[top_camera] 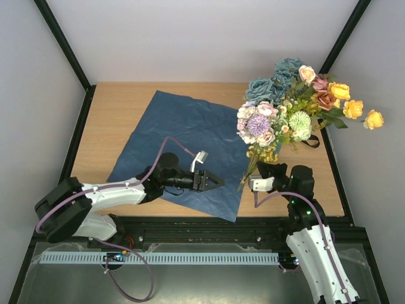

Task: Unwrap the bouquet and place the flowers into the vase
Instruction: Insert the fake flower into the vase.

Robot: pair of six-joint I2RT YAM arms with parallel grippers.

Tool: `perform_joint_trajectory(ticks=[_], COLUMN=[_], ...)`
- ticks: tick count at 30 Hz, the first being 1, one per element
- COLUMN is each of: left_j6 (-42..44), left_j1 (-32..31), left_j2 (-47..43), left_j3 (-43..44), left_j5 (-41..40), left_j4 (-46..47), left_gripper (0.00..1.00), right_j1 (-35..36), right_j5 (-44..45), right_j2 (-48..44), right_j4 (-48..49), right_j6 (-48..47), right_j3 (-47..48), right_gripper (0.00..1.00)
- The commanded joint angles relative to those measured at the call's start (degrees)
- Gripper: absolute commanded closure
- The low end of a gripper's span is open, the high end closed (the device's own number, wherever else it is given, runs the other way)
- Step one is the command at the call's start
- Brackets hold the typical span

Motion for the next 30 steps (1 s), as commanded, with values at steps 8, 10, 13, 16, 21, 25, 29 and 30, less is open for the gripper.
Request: perform_joint_trajectory(ticks=[8, 10, 13, 16, 21, 25, 29, 30], left_j6=[-13.5, -14.1, -15.0, -17.7, -34.9, -48.0, -47.3, -47.0], left_j1=[-1.7, -1.7, -1.8, -1.8, -1.9, -1.9, -1.5, -1.2], left_j2=[9.0, 10.5, 12.3, 14.2, 21.8, 30.9, 32.2, 32.1], left_j3=[4.2, 4.2, 4.8, 4.3, 2.8, 3.7, 4.7, 4.5], left_j5=[7.0, 6.9, 7.9, 9.4, 11.5, 11.7, 11.9, 11.6], left_j4=[21.9, 22.3, 22.5, 26.3, 54.0, 71.3, 71.4, 71.7], left_gripper=[0.37, 0.37, 0.37, 0.37, 0.44, 0.57, 0.61, 0.63], right_j1=[8.0, 8.4, 9.5, 10.9, 14.0, 17.0, 21.4, 22.3], right_j5=[2.2, 2.3, 2.6, 3.5, 5.7, 7.2, 10.2, 11.1], right_j2=[4.5, 7.3, 9.0, 10.1, 13.4, 15.1, 17.4, 17.8], right_j4=[17.0, 17.4, 19.4, 21.1, 19.6, 21.2, 19.0, 19.5], right_j6=[0.1, -0.1, -0.5, -0.8, -3.0, -3.4, -5.2, -5.2], right_j3=[-3.4, -2.2, -1.5, -0.9, 2.4, 4.1, 6.1, 6.0], right_gripper=[0.99, 0.99, 0.99, 0.99, 0.99, 0.98, 0.98, 0.98])
